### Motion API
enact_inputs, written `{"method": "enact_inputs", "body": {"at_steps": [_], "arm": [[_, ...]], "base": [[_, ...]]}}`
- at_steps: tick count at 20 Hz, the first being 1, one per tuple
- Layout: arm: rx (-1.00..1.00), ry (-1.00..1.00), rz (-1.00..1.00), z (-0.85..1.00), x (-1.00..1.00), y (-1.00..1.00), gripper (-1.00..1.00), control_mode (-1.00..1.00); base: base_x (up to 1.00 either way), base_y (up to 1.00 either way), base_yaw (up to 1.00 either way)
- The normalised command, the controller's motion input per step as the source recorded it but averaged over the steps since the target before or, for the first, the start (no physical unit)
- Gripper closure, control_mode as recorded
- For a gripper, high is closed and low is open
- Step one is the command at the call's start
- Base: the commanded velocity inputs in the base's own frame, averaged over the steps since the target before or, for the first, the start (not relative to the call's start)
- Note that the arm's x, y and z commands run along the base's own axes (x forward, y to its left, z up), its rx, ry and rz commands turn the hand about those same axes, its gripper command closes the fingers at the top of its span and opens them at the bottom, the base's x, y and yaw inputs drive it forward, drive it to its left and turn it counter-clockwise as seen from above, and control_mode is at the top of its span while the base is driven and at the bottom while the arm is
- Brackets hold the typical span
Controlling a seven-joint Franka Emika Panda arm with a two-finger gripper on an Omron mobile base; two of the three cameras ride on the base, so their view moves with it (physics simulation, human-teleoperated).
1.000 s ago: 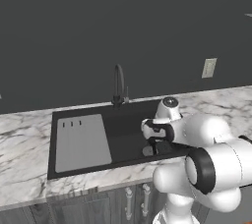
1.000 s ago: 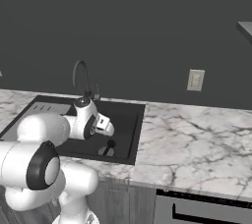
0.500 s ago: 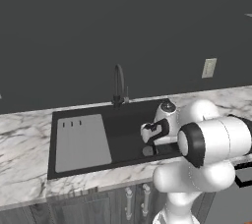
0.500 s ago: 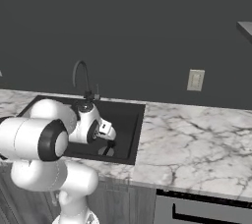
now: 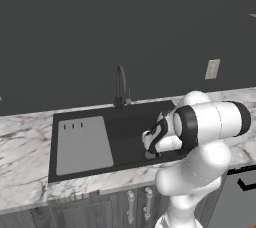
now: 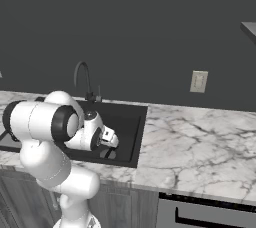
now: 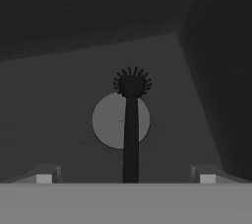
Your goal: Pick up the dish brush and dish brush from the sink, and place them back in the shelves.
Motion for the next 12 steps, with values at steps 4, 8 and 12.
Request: {"method": "enact_inputs", "body": {"at_steps": [4, 8, 12], "arm": [[0.00, 0.00, 0.00, -0.36, 0.13, 0.00, -1.00, -1.00], [0.00, 0.00, 0.00, -0.35, 0.12, -0.01, -1.00, -1.00], [0.00, 0.00, 0.00, -0.29, 0.13, -0.02, -1.00, -1.00]], "base": [[0.00, 0.00, 0.00], [0.00, 0.00, 0.00], [0.00, 0.00, 0.00]]}}
